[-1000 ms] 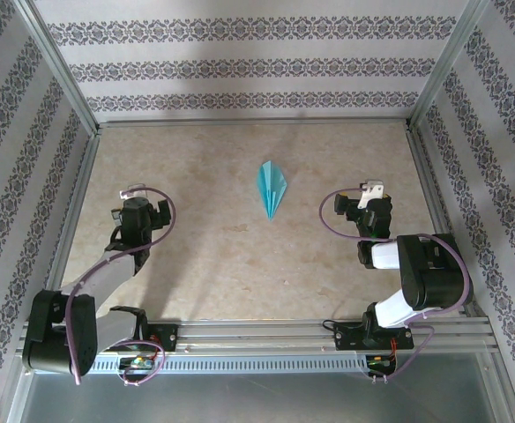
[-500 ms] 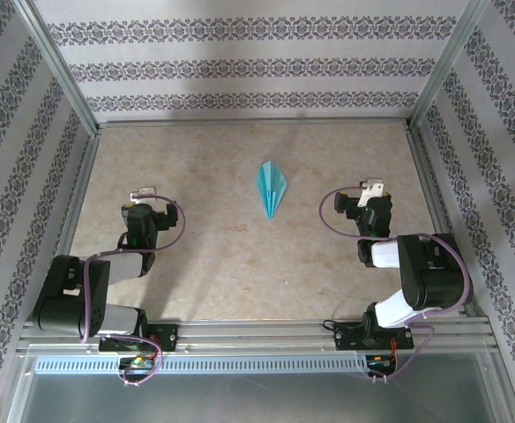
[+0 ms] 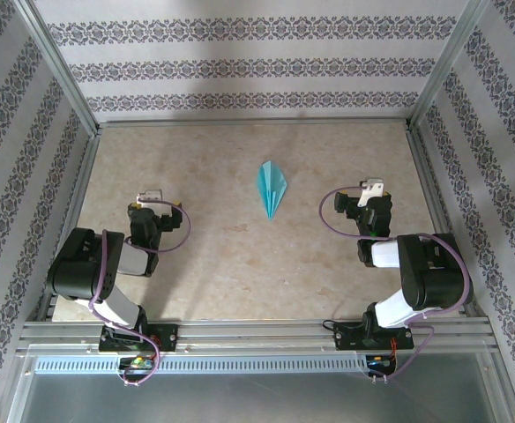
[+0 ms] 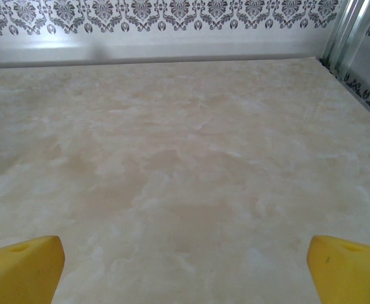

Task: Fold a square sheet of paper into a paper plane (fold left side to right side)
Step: Reset both arms

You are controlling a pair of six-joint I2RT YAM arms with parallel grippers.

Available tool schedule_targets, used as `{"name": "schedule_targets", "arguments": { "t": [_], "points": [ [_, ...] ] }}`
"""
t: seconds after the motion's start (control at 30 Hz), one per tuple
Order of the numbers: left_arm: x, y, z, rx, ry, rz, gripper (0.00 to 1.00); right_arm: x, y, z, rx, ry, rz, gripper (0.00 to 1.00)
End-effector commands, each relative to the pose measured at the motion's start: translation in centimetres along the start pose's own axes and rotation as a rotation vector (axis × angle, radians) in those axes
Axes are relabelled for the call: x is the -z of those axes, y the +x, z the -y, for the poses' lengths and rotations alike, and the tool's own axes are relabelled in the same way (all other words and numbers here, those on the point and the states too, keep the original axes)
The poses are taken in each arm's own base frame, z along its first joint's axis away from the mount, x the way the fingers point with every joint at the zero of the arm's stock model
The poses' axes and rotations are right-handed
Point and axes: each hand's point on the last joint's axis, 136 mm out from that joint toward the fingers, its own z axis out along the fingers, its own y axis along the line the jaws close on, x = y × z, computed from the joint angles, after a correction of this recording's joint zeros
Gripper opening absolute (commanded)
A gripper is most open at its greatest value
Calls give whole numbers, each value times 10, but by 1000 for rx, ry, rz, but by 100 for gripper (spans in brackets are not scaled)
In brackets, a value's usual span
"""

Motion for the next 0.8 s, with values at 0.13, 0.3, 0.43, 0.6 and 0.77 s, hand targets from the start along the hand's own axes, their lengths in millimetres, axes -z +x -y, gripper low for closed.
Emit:
{"name": "schedule_targets", "arguments": {
  "t": [0.13,0.3,0.43,0.6,0.77],
  "points": [
    [-9,-16,-12,38,-22,11,100,-2,-10,-4,14,2,27,98],
    [-9,-17,-12,35,-24,15,100,-2,-10,-4,14,1,27,98],
    [-9,-15,-12,34,-24,11,100,-2,-10,-4,14,2,27,98],
    [-9,-16,-12,35,-24,14,100,-3,-10,-4,15,1,26,98],
    [-9,-16,-12,36,-24,15,100,-3,-10,-4,15,0,25,98]
  ]
}}
